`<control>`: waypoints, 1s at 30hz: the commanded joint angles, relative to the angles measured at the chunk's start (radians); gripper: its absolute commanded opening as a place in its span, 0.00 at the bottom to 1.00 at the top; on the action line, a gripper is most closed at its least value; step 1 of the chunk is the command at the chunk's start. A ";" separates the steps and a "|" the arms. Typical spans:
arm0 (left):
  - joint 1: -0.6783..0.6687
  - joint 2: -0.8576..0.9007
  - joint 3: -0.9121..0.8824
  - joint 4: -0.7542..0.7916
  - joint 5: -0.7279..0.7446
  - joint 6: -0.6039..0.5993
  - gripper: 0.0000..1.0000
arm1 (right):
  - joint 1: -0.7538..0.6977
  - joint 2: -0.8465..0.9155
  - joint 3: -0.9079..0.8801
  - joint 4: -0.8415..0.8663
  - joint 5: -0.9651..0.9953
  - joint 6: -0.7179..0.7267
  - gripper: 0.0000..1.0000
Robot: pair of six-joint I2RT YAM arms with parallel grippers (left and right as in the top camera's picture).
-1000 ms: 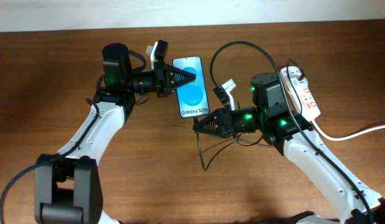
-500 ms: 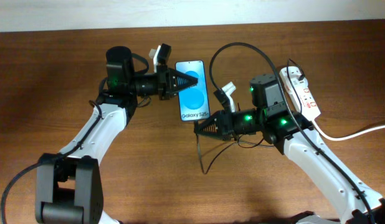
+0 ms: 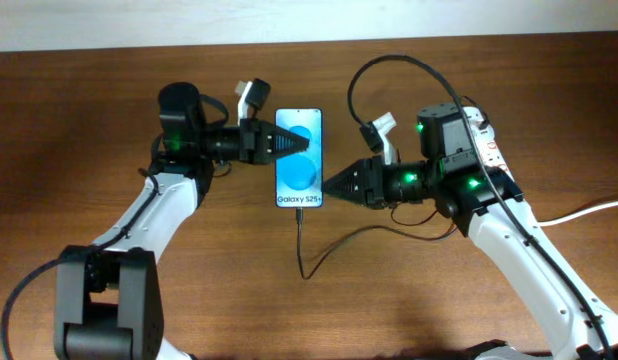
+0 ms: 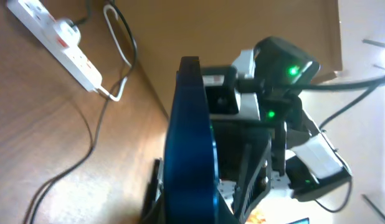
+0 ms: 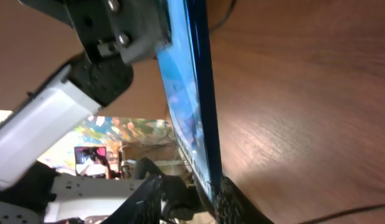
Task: Plug charger to phone and switch on socket
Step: 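Push the plug into the phone port, pressing both grippers together, then open the right gripper off the plug and lower the phone with the left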
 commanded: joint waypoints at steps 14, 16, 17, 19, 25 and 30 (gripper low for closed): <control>0.003 0.001 0.006 -0.610 -0.489 0.467 0.04 | -0.001 -0.013 0.011 -0.276 0.232 -0.200 0.41; -0.002 0.026 0.006 -0.610 -0.489 0.467 0.02 | -0.001 -0.013 0.011 -0.333 0.271 -0.223 0.40; -0.009 0.045 0.006 -0.609 -0.489 0.466 0.01 | -0.001 -0.013 0.011 -0.361 0.282 -0.238 0.40; -0.026 0.094 0.006 -0.609 -0.488 0.466 0.00 | -0.001 -0.013 0.011 -0.412 0.315 -0.248 0.40; -0.061 0.196 0.006 -0.563 -0.488 0.466 0.00 | 0.001 -0.013 0.010 -0.563 0.488 -0.248 0.41; -0.068 0.274 0.006 -0.526 -0.488 0.467 0.00 | 0.001 -0.013 0.010 -0.629 0.528 -0.248 0.43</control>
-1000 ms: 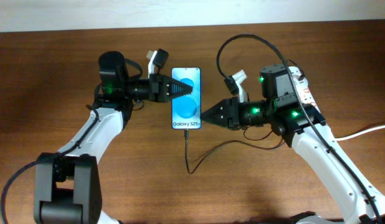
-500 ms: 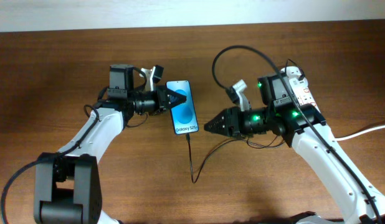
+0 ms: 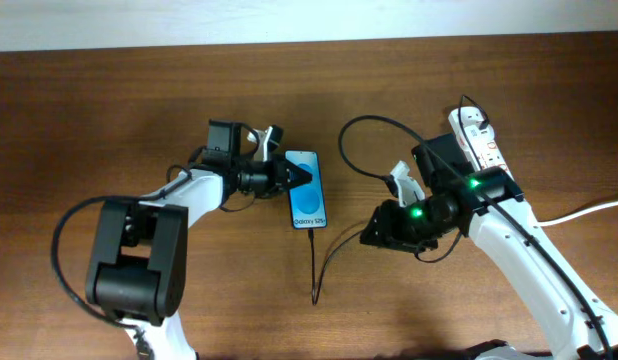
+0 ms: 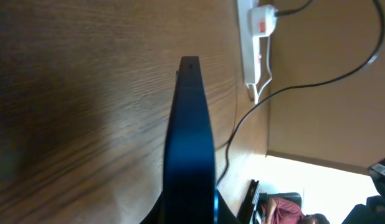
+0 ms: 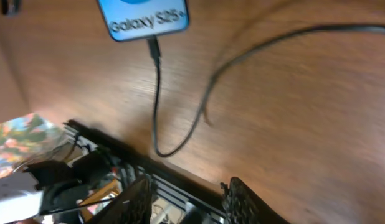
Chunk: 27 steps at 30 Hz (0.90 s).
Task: Plug charger to phone and switch on socket
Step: 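Open the right gripper off the plug and lower the phone with the left, then lay the phone flat on the table with the left gripper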
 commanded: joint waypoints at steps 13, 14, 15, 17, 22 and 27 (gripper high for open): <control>-0.014 0.091 0.010 -0.006 -0.102 0.044 0.00 | 0.001 -0.012 -0.023 -0.043 0.126 -0.013 0.50; -0.026 0.091 0.010 -0.009 -0.123 0.044 0.00 | 0.001 -0.012 -0.032 -0.043 0.136 -0.014 0.51; -0.034 0.091 0.010 -0.011 -0.137 0.044 0.00 | 0.001 -0.012 -0.043 -0.043 0.146 -0.014 0.53; -0.053 0.091 0.010 -0.014 -0.161 0.044 0.00 | 0.001 -0.012 -0.061 -0.042 0.166 -0.013 0.55; -0.072 0.091 0.010 -0.028 -0.224 0.043 0.00 | 0.001 -0.012 -0.087 -0.042 0.185 -0.013 0.57; -0.071 0.091 0.010 -0.051 -0.286 0.043 0.01 | 0.001 -0.012 -0.101 -0.039 0.185 -0.013 0.58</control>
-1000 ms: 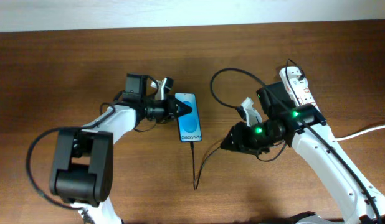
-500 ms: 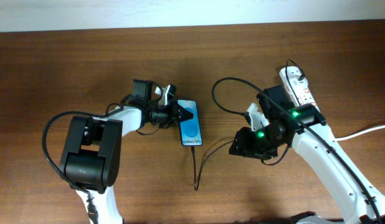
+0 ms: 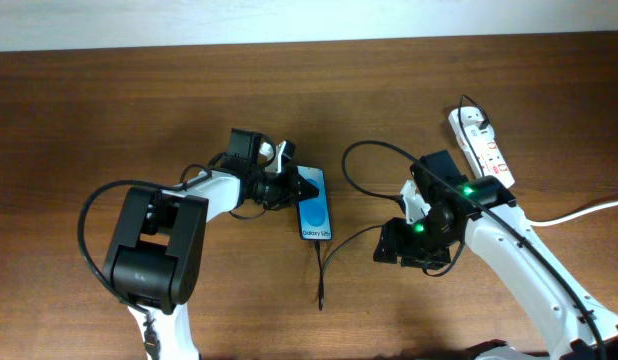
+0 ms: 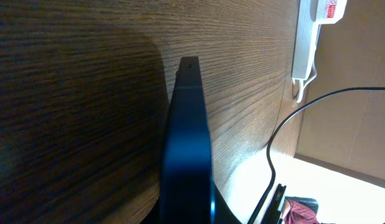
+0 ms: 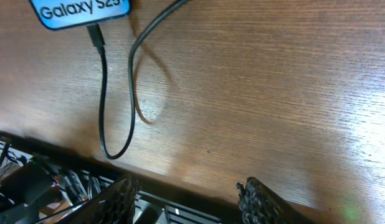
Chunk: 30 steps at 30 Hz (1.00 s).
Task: Plug charger to phone and switch on socket
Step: 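Lay the phone flat on the table with the left gripper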
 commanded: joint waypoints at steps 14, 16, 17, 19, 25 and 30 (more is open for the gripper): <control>0.001 0.011 -0.003 -0.065 -0.198 0.052 0.24 | 0.001 -0.012 -0.011 0.000 0.018 -0.010 0.58; 0.002 0.011 -0.003 -0.066 -0.198 0.052 0.27 | 0.001 -0.012 -0.011 0.000 0.018 -0.010 0.63; 0.003 0.011 -0.003 -0.066 -0.198 0.052 0.29 | 0.001 -0.012 -0.011 0.000 0.019 -0.010 0.66; 0.007 0.011 -0.003 -0.068 -0.198 0.052 0.31 | 0.001 -0.012 -0.011 -0.004 0.018 -0.010 0.79; 0.007 0.011 -0.003 -0.100 -0.229 0.052 0.43 | 0.001 -0.012 -0.011 -0.003 0.019 -0.010 0.99; 0.007 0.011 -0.003 -0.133 -0.257 0.052 0.43 | 0.001 -0.012 -0.011 -0.003 0.019 -0.011 0.99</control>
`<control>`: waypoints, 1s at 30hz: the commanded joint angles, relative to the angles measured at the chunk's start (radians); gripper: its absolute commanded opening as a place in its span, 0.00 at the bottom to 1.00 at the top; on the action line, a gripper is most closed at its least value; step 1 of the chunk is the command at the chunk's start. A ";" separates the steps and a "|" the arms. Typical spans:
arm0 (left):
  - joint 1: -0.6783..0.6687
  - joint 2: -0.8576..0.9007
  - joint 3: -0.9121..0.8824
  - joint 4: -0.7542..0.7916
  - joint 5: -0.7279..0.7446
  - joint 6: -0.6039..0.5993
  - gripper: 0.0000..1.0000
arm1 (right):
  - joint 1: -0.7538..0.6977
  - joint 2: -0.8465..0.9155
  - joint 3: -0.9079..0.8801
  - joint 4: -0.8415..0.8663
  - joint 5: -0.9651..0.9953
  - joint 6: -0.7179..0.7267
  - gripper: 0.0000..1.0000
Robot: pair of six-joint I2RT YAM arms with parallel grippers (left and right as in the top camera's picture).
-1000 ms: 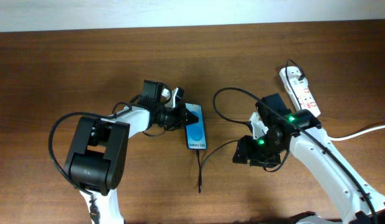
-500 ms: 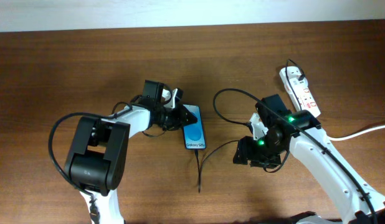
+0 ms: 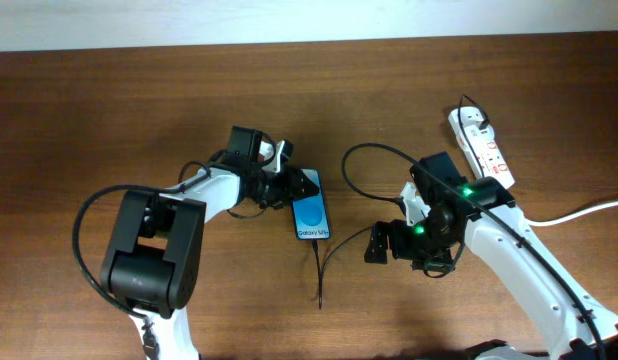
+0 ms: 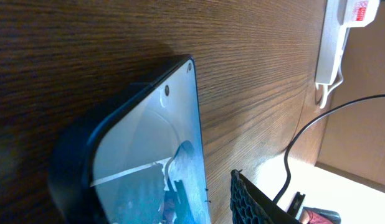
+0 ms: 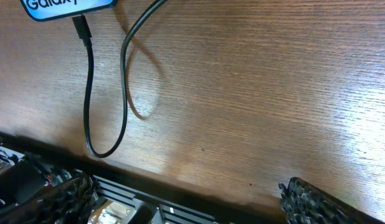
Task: Plug charger to phone and switch on socket
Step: 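Lay the phone flat on the table with the left gripper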
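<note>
The blue-screened phone (image 3: 309,214) lies flat on the brown table (image 3: 139,120), and the black charger cable (image 3: 318,275) is plugged into its lower end. My left gripper (image 3: 300,184) is at the phone's top end, open, its jaws apart either side of it. In the left wrist view the phone (image 4: 149,155) shows its screen, with one finger (image 4: 255,202) to its right. My right gripper (image 3: 394,250) hangs wide open to the right of the cable, holding nothing; in the right wrist view the plug (image 5: 81,26) sits in the phone (image 5: 61,7). The white power strip (image 3: 479,140) lies at the far right.
The black cable loops over the table between phone and right arm (image 3: 361,160). A white lead (image 3: 589,208) runs off the right edge. The table's front edge (image 5: 180,177) is close under my right gripper. The power strip (image 4: 342,31) also shows in the left wrist view.
My left gripper has opened and let the phone go; the phone was edge-on between its fingers and now lies screen-up on the table. My right gripper has opened wider in nearly the same place.
Both grippers held the phone raised, the cable in its lower end. Then my right gripper was off it and away to the right, while the left held the phone lower. The left then had it close to the table, and now the phone lies released.
</note>
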 commanded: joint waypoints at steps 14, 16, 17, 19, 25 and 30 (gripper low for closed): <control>0.010 0.033 -0.026 -0.076 -0.223 0.020 0.44 | 0.001 -0.012 -0.002 -0.001 0.059 0.000 0.98; 0.010 0.033 -0.026 -0.080 -0.244 0.020 0.44 | 0.001 -0.012 -0.002 -0.001 0.061 0.000 0.98; 0.010 0.033 -0.026 -0.085 -0.255 0.020 0.44 | 0.001 -0.012 -0.002 -0.001 0.061 0.000 0.98; 0.010 0.033 -0.026 -0.090 -0.270 0.020 0.44 | 0.001 -0.012 -0.002 -0.001 0.061 0.000 0.98; 0.010 0.033 -0.026 -0.129 -0.329 0.020 0.44 | 0.001 -0.012 -0.002 -0.001 0.061 0.000 0.98; 0.010 0.033 -0.026 -0.163 -0.364 0.020 0.43 | 0.001 -0.012 -0.002 -0.001 0.061 0.000 0.98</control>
